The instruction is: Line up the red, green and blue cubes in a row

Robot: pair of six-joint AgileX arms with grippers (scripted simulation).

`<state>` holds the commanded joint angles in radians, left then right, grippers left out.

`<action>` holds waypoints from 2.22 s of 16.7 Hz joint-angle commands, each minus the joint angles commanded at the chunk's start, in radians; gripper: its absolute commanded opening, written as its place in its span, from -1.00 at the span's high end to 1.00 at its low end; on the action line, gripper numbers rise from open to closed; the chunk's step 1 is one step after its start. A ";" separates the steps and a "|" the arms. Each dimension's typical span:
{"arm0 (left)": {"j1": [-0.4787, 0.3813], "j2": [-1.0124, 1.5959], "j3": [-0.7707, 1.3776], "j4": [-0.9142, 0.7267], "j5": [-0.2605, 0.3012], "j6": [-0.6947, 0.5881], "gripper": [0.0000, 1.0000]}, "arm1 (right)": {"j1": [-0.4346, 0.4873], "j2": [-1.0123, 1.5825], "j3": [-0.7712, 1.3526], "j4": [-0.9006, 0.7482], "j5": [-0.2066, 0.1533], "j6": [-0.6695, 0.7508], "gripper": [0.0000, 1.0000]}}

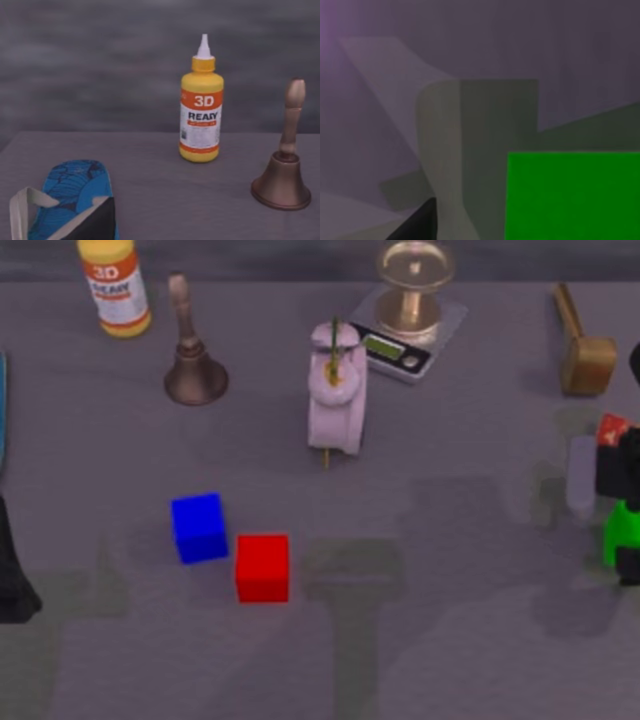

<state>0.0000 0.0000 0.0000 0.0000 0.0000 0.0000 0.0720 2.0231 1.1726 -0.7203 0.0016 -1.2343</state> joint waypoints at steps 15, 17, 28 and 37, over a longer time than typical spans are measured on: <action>0.000 0.000 0.000 0.000 0.000 0.000 -1.00 | 0.000 0.000 0.000 0.000 0.000 0.000 1.00; 0.000 0.000 0.000 0.000 0.000 0.000 -1.00 | 0.000 0.000 0.000 0.000 0.000 0.000 1.00; 0.000 0.000 0.000 0.000 0.000 0.000 -1.00 | 0.005 -0.112 0.111 -0.233 -0.003 0.018 1.00; 0.000 0.000 0.000 0.000 0.000 0.000 -1.00 | 0.021 -0.135 0.163 -0.303 -0.004 0.027 1.00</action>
<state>0.0000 0.0000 0.0000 0.0000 0.0000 0.0000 0.0934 1.8885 1.3356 -1.0231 -0.0020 -1.2075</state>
